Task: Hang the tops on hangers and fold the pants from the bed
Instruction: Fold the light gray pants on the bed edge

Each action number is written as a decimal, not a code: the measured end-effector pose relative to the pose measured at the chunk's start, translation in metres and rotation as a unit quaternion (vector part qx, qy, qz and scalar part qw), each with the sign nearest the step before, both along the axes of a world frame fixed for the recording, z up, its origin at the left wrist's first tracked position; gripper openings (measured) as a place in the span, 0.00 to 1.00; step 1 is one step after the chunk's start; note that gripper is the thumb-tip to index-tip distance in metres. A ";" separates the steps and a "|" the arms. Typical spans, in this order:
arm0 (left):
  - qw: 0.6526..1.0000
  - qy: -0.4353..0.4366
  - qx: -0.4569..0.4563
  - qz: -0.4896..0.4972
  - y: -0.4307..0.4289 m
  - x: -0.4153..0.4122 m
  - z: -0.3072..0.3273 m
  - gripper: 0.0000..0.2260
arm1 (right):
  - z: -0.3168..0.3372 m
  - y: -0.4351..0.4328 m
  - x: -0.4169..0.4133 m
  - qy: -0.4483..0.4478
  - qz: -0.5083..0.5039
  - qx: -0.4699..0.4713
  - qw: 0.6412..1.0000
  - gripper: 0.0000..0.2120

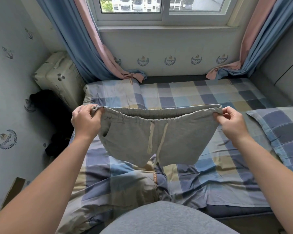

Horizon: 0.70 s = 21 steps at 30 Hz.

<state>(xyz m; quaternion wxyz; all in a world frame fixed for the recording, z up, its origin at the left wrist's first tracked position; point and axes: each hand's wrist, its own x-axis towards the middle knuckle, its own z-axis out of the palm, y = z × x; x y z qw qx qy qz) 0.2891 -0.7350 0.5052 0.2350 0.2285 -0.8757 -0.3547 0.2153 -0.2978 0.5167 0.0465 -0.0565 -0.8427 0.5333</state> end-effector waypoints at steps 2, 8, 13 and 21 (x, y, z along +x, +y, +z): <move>0.997 0.006 0.064 -0.032 0.001 -0.002 0.002 0.13 | 0.002 -0.003 -0.002 0.000 -0.001 0.026 1.000 0.10; 0.964 -0.087 0.252 0.010 0.021 -0.014 -0.001 0.14 | 0.013 -0.035 -0.003 -0.101 -0.028 -0.017 0.994 0.11; 0.822 -0.056 0.565 -0.032 0.066 -0.011 0.006 0.11 | 0.030 -0.077 0.020 -0.159 0.071 -0.126 0.977 0.08; 0.838 -0.085 0.490 -0.227 0.126 0.011 0.048 0.12 | 0.054 -0.127 0.058 -0.090 0.216 -0.142 0.962 0.07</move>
